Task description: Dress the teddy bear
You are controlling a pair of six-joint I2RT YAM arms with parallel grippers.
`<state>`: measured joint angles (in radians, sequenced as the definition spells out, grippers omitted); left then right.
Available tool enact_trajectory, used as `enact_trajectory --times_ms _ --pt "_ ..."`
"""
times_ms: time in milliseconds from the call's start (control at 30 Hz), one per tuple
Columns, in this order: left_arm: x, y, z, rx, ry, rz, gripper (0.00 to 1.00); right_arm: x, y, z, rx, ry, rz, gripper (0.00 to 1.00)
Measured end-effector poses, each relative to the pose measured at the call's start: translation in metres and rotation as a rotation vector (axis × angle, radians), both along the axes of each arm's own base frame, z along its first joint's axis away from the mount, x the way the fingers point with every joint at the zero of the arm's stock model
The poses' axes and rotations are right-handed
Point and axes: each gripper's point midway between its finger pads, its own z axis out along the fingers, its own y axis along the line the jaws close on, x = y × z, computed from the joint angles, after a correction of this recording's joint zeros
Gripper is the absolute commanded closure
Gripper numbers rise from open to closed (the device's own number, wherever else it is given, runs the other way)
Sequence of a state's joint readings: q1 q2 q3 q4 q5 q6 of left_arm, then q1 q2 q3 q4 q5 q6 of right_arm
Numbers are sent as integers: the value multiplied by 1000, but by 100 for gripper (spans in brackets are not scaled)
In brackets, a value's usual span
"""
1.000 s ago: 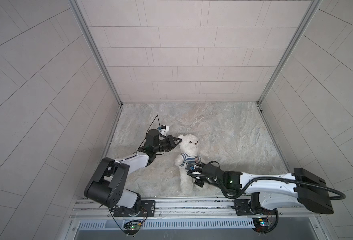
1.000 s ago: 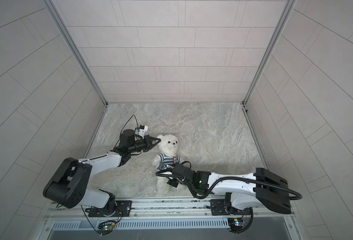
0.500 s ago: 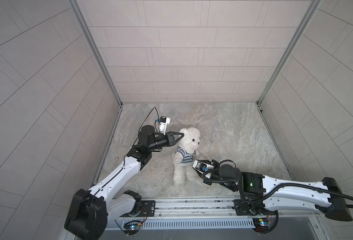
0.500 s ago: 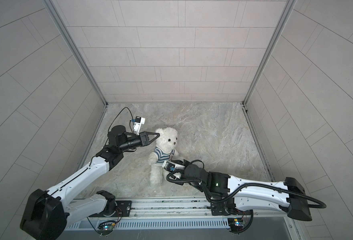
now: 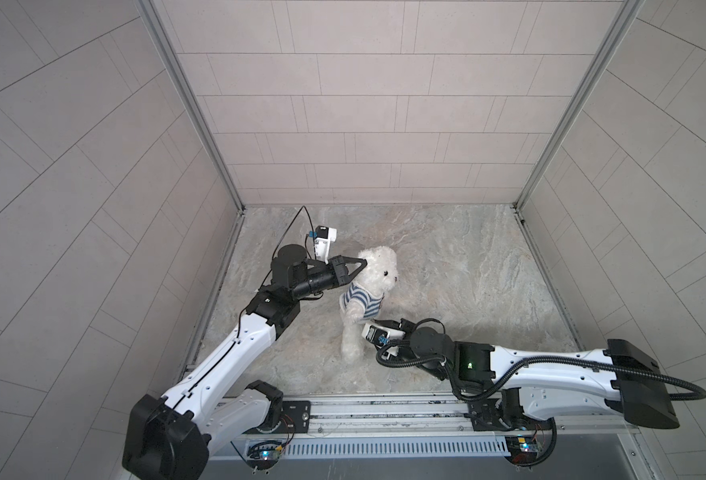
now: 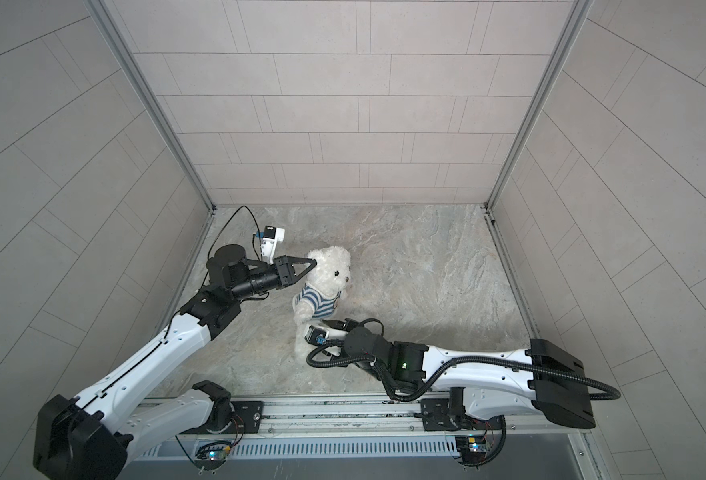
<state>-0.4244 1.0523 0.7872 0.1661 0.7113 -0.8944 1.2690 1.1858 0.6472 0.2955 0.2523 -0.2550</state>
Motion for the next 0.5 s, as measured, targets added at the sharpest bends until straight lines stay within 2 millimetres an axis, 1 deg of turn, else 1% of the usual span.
enact_trajectory --times_ms 133,233,367,500 --pt "1 -1 9 -23 10 9 100 4 8 3 12 -22 -3 67" --pt "1 -2 14 -41 14 16 100 6 9 2 8 -34 -11 68" --pt "1 -1 21 -70 23 24 100 9 7 7 34 -56 -30 70" --pt "0 -1 29 -100 25 25 100 9 -2 -1 44 -67 -48 70"
